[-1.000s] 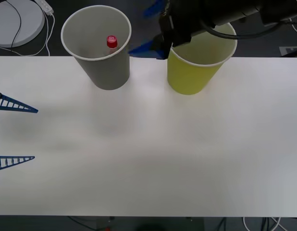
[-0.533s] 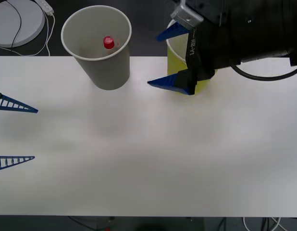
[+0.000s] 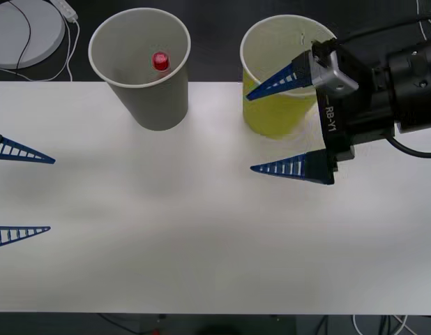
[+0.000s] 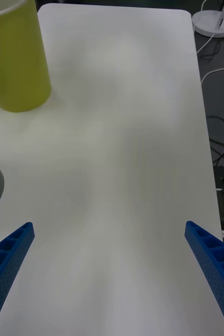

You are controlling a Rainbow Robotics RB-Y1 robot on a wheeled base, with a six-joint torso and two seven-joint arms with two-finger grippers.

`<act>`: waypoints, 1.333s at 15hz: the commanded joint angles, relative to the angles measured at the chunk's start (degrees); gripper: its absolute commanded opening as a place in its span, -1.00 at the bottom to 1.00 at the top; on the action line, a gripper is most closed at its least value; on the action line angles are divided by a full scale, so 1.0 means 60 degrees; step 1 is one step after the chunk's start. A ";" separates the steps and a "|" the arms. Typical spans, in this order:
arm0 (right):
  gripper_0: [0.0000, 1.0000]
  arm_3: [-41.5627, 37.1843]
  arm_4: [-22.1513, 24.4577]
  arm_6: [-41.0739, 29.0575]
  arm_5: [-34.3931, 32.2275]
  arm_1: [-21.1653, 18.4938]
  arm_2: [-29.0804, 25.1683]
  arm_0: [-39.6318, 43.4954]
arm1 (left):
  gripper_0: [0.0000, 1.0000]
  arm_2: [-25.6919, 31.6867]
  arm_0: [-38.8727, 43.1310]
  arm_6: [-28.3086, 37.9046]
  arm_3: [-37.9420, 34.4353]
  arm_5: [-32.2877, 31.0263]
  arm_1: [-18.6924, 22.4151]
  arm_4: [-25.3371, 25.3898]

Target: Put the can into the green bin and the plastic bottle into the gray bin

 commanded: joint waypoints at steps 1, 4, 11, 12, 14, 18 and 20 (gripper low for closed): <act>1.00 -0.0005 -0.0943 0.1398 -0.0026 -0.0350 -0.0327 0.0877 | 1.00 0.0000 0.0000 0.0001 0.0000 0.0000 0.0000 0.0000; 1.00 -0.0049 -0.1617 0.2716 -0.0056 -0.0599 -0.0708 0.1873 | 1.00 0.0000 0.0000 0.0001 0.0000 0.0000 0.0000 0.0000; 1.00 -0.0092 -0.2056 0.4006 -0.0393 -0.0774 -0.2041 0.3850 | 1.00 0.0000 0.0000 0.0001 0.0000 0.0000 0.0000 0.0000; 1.00 -0.0092 -0.2071 0.4006 -0.0378 -0.0789 -0.2334 0.4172 | 1.00 0.0000 0.0000 0.0001 0.0000 0.0000 0.0000 0.0000; 1.00 -0.0092 -0.2056 0.3991 -0.0393 -0.0789 -0.2759 0.4641 | 1.00 0.0000 0.0000 0.0001 0.0000 0.0000 0.0000 0.0000; 1.00 0.0113 -0.2086 0.3874 -0.0393 -0.0760 -0.3257 0.5183 | 1.00 0.0000 0.0000 0.0001 0.0000 0.0000 0.0000 0.0000; 1.00 0.0230 -0.2130 0.3830 -0.0393 -0.0730 -0.3491 0.5447 | 1.00 0.0000 0.0000 0.0001 0.0000 0.0000 0.0000 0.0000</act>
